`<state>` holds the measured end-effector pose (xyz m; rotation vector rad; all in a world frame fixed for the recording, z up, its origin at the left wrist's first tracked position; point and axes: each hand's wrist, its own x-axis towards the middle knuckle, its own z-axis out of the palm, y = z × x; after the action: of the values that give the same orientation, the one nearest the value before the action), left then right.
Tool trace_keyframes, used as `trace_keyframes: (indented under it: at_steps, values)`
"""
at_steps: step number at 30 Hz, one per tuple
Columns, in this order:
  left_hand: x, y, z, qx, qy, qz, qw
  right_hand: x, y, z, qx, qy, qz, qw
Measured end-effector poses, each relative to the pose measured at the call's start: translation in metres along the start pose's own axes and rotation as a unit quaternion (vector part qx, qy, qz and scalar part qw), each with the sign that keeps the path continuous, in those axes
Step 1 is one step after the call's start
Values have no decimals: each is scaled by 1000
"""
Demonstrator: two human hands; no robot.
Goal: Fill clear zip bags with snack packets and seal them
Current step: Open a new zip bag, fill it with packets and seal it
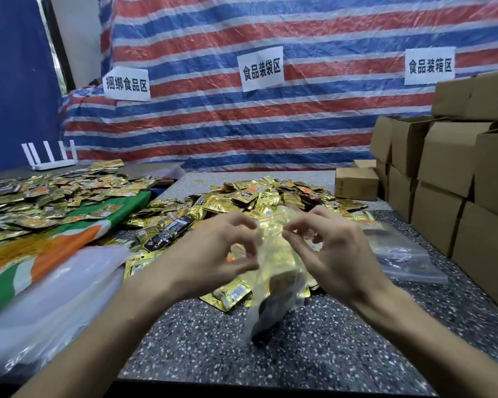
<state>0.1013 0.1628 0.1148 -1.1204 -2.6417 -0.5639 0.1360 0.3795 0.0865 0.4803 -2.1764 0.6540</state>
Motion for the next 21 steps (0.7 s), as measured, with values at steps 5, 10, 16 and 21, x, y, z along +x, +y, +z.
trace_keyframes:
  at_steps: [5,10,16,21]
  values:
    - [1,-8,-8,21,19,-26,999,8,8,-13,-14,-86,-19,996]
    - [1,-8,-14,69,27,-63,995,29,29,-33,-101,-257,-42,960]
    - [0,-10,-19,49,19,-59,997,50,43,-43,-32,-337,-23,941]
    - [3,-15,-23,-44,42,-92,994,54,45,-41,19,-296,7,955]
